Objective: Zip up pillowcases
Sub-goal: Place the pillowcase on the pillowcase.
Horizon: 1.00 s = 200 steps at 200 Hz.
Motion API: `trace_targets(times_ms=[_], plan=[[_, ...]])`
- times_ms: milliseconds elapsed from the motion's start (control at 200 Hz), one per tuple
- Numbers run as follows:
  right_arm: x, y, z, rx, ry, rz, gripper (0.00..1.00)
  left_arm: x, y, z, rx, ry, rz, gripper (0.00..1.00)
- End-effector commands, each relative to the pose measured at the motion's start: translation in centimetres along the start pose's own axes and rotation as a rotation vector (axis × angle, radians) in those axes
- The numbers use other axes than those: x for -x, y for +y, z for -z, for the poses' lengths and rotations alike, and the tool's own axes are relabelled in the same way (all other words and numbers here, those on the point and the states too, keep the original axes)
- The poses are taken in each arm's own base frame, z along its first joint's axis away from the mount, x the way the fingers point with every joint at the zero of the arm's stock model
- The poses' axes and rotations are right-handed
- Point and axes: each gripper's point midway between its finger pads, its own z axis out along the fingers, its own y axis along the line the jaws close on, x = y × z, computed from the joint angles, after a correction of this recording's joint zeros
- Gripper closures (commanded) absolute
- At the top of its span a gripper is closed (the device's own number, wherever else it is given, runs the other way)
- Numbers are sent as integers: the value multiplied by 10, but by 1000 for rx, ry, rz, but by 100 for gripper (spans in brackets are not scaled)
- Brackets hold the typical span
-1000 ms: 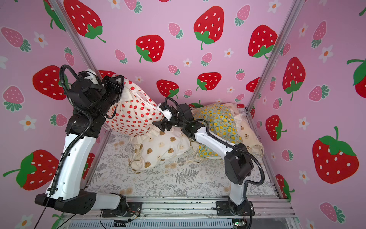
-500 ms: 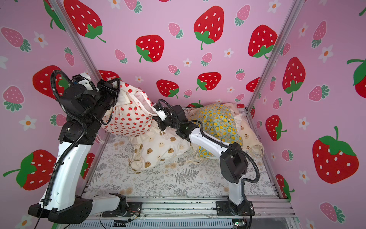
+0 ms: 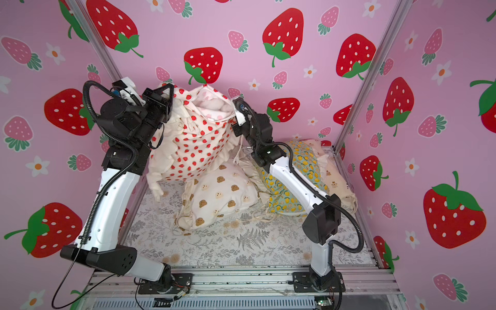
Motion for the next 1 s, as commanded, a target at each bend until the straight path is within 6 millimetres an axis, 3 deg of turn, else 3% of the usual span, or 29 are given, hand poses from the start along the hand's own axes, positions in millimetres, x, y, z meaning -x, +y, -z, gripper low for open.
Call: trace_targets(times_ms=[0, 115, 190, 310, 355, 400, 475, 530, 570, 745, 835, 995], plan=[[32, -34, 15, -82, -46, 184, 100, 2, -47, 9, -179, 26, -40, 100], [-14, -19, 29, -13, 38, 238, 100, -30, -26, 20, -160, 117, -92, 100], [-69, 4, 46, 76, 129, 199, 100, -65, 7, 34, -93, 213, -137, 100], [-152, 40, 80, 183, 319, 102, 100, -134, 99, 70, 110, 365, -65, 100], [-173, 48, 95, 192, 373, 89, 100, -153, 130, 86, 166, 383, 0, 100], [-188, 54, 108, 205, 413, 77, 92, -171, 157, 102, 222, 396, 78, 100], [-200, 52, 129, 198, 480, 45, 86, -194, 189, 125, 334, 429, 211, 100], [-205, 53, 146, 208, 510, 21, 73, -206, 191, 134, 343, 455, 259, 100], [-208, 55, 158, 226, 530, 6, 69, -211, 191, 141, 365, 467, 265, 100], [-220, 67, 204, 304, 624, -15, 49, -234, 228, 179, 552, 453, 407, 100], [-215, 76, 228, 352, 642, -8, 28, -245, 236, 186, 563, 462, 490, 100], [-200, 86, 268, 420, 680, -91, 18, -249, 233, 199, 608, 473, 483, 100]])
